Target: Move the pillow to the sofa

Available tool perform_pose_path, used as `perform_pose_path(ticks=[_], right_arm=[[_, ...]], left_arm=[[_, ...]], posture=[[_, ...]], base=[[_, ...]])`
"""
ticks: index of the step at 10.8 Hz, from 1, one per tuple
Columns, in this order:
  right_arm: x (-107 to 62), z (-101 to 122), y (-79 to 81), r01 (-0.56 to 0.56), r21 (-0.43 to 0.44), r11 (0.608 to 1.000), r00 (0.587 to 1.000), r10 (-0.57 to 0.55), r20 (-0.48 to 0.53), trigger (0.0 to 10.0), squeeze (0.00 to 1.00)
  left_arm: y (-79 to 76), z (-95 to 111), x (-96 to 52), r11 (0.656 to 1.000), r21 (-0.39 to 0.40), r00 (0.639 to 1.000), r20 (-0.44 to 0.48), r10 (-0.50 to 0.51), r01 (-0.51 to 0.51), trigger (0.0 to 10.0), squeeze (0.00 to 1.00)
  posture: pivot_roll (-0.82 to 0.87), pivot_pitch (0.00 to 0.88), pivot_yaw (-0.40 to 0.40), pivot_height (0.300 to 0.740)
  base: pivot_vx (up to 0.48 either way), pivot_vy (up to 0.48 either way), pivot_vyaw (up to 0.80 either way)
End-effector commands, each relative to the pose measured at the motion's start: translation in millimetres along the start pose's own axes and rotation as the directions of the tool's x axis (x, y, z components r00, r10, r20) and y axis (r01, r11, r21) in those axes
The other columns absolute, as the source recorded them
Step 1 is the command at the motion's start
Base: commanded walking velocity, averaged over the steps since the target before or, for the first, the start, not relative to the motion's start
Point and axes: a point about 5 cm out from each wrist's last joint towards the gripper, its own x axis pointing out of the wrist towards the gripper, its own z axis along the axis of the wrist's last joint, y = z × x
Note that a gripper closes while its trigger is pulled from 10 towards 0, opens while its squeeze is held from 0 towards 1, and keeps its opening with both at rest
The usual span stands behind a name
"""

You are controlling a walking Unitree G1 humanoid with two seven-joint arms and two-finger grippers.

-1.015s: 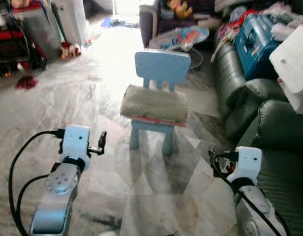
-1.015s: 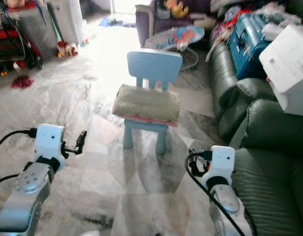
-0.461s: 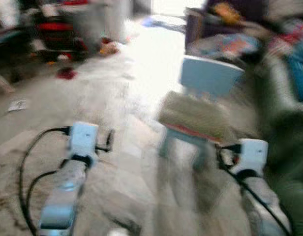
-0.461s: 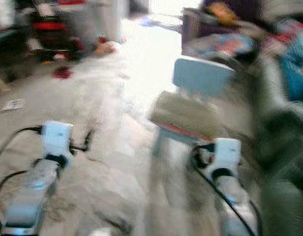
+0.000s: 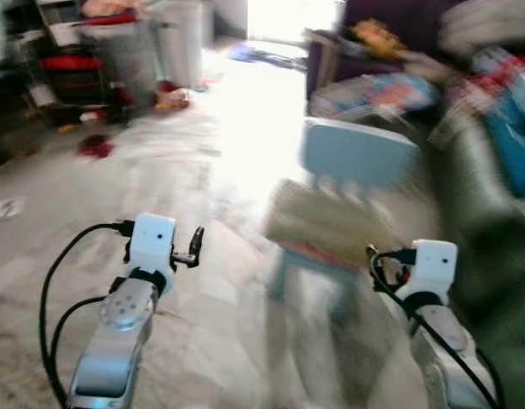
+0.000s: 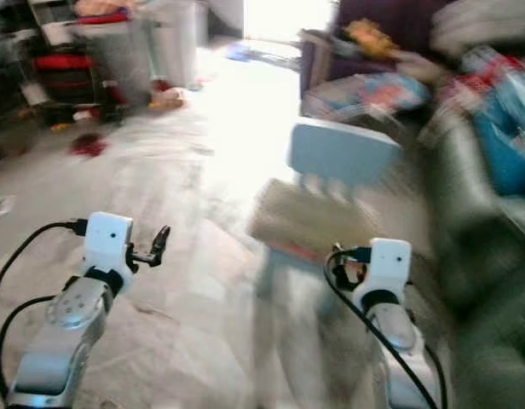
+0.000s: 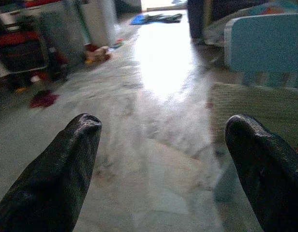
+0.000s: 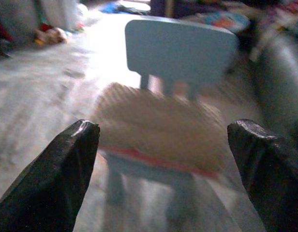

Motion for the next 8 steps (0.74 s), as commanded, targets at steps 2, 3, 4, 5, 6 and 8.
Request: perform_pose_path(ticks=[2, 3, 4, 5, 6, 8], right_arm=[[1.7, 2.3, 6.5, -0.018, 0.002, 1.0, 1.0, 0.018, 0.011, 10.0, 0.0], [2.5, 2.7, 6.9, -0.019, 0.003, 1.0, 1.0, 0.019, 0.013, 10.0, 0.0], [3.8, 3.0, 7.8, -0.02, 0.005, 1.0, 1.0, 0.02, 0.015, 10.0, 0.0], [5.5, 2.8, 9.2, -0.025, 0.006, 1.0, 1.0, 0.025, 0.01, 10.0, 0.0], [6.0, 3.2, 9.3, -0.025, 0.006, 1.0, 1.0, 0.025, 0.012, 10.0, 0.0], [5.9, 3.4, 8.9, -0.025, 0.005, 1.0, 1.0, 0.025, 0.016, 10.0, 0.0]], left_arm=[[1.3, 4.4, -1.4, 1.0, 0.002, 1.0, 0.016, -0.001, 0.001, 10.0, 0.0], [0.1, 4.7, -1.1, 1.0, -0.001, 1.0, 0.016, -0.002, 0.002, 10.0, 0.0], [-2.8, 5.0, -0.7, 1.0, -0.013, 1.0, 0.017, -0.017, 0.017, 10.0, 0.0], [-4.0, 4.6, -1.3, 1.0, -0.017, 1.0, 0.016, -0.021, 0.022, 10.0, 0.0], [-4.0, 4.4, -1.3, 1.0, -0.024, 1.0, 0.015, -0.02, 0.02, 10.0, 0.0], [-1.9, 4.3, -1.0, 1.0, -0.019, 1.0, 0.011, -0.007, 0.007, 10.0, 0.0]], posture=[[0.01, 0.0, -0.02, 0.74], [0.01, 0.0, -0.02, 0.74], [0.01, 0.0, -0.02, 0.74], [0.01, 0.0, -0.021, 0.74], [0.01, 0.0, -0.021, 0.74], [0.01, 0.0, -0.022, 0.74]], base=[[0.394, -0.272, 0.0], [0.368, -0.304, 0.0], [0.0, -0.428, 0.0], [0.0, -0.431, -0.8], [0.0, -0.431, -0.8], [0.141, -0.216, -0.26]])
